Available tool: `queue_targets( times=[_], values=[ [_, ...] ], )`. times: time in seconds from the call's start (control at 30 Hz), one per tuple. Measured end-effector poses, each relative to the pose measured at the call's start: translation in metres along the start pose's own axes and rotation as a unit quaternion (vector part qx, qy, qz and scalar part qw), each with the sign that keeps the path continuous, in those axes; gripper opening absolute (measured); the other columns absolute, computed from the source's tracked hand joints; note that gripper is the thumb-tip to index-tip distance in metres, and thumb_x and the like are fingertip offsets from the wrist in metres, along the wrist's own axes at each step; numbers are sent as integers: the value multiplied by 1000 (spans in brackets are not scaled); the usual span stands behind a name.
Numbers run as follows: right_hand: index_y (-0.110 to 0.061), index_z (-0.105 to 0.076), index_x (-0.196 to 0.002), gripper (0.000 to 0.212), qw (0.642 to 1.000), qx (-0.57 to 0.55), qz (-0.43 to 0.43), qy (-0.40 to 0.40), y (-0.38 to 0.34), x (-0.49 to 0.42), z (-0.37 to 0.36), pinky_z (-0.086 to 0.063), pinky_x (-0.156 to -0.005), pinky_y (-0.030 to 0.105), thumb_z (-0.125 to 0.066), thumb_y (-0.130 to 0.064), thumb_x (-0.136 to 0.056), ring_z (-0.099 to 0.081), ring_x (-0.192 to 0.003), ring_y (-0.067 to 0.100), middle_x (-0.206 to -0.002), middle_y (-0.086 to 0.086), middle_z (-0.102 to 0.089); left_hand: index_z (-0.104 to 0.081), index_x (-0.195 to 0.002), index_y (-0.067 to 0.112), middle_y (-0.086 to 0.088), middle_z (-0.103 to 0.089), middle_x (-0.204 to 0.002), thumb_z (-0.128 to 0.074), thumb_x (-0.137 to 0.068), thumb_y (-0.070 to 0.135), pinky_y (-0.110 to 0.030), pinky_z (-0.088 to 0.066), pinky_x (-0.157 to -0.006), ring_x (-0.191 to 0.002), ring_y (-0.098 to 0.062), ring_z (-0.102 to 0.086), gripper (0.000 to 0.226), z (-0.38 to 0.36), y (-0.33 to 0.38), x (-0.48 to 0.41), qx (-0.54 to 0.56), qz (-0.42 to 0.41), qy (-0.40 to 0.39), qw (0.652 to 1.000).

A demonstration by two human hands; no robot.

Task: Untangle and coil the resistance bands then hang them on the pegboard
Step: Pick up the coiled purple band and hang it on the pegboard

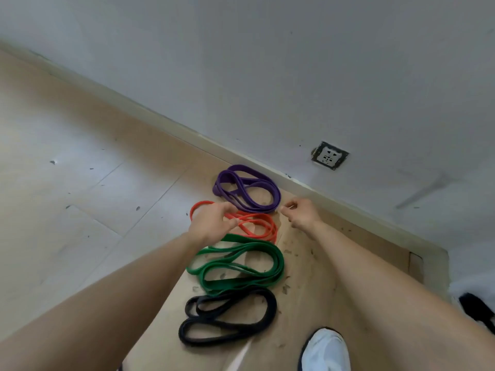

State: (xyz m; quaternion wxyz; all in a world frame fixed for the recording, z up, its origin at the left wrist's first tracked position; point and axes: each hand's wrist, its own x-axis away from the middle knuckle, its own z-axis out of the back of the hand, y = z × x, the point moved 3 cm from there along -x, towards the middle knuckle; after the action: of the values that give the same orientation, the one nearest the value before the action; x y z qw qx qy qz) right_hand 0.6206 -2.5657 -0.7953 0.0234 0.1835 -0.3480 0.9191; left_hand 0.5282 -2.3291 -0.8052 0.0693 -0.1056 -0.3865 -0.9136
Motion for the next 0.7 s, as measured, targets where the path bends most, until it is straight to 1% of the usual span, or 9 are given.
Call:
queue_targets(
  times=[0.1,0.17,0.2,0.3,0.33,0.4,0.47,0.5,0.7],
  values=[
    [-15,-67,-95,18,999,-13,-43,-5,18,-41,-18,-61,-82,47,-72,-31,-92,-66,-83,23,-87,3,-66,-62,-135,28,5,-61,-139,-63,-92,47,-43,-46,-108,-130,-19,-53,46,-29,-31,-19,-55,22,0,998],
    [-14,-69,-107,34,998,-15,-64,2,31,-68,-32,-61,-85,47,-75,-41,-87,-68,-93,26,-97,4,-67,-55,-142,30,3,-54,-148,-61,-91,55,-45,-42,-111,-136,-25,-45,57,-48,-55,-21,-107,37,-25,993],
    [-13,-68,-110,41,997,-19,-80,5,37,-80,-39,-61,-84,48,-76,-45,-85,-69,-93,28,-99,5,-68,-52,-146,31,3,-52,-150,-60,-90,59,-44,-39,-112,-138,-26,-42,63,-57,-66,-20,-112,42,-41,992],
    [-13,-65,-90,33,990,-45,-129,12,42,-101,-55,-63,-72,47,-76,-43,-86,-70,-69,30,-84,10,-71,-48,-148,33,5,-52,-149,-51,-80,73,-39,-34,-116,-139,-22,-34,79,-73,-90,-11,-92,31,-50,994],
    [-11,-66,-88,30,987,-58,-147,11,40,-104,-59,-64,-68,44,-77,-40,-86,-67,-62,29,-77,10,-70,-49,-147,34,6,-51,-149,-50,-79,74,-38,-33,-116,-139,-21,-33,79,-76,-94,-10,-87,20,-38,995],
    [-8,-70,-92,24,979,-101,-178,4,35,-109,-64,-61,-55,35,-81,-27,-82,-63,-54,25,-71,8,-67,-53,-144,36,6,-52,-148,-58,-86,67,-37,-31,-115,-139,-20,-32,66,-78,-96,-9,-72,6,-11,997],
    [-6,-70,-92,15,969,-154,-194,-4,31,-111,-67,-53,-44,25,-78,-15,-83,-63,-54,21,-72,9,-65,-57,-140,37,7,-52,-147,-65,-88,60,-36,-31,-114,-139,-18,-32,56,-78,-98,-11,-63,0,2,998],
    [-6,-68,-90,11,963,-181,-199,-3,28,-111,-68,-52,-42,24,-75,-12,-84,-63,-56,20,-74,9,-65,-59,-139,38,8,-52,-147,-66,-89,59,-37,-31,-114,-140,-18,-31,55,-77,-98,-11,-63,-1,-1,998],
    [-2,-68,-90,10,954,-231,-189,10,7,-98,-63,-54,-51,27,-69,-10,-84,-60,-49,19,-73,12,-67,-48,-149,34,3,-42,-157,-68,-92,47,-37,-22,-122,-149,-22,-24,62,-70,-93,-11,-65,1,-62,996]
  ],
)
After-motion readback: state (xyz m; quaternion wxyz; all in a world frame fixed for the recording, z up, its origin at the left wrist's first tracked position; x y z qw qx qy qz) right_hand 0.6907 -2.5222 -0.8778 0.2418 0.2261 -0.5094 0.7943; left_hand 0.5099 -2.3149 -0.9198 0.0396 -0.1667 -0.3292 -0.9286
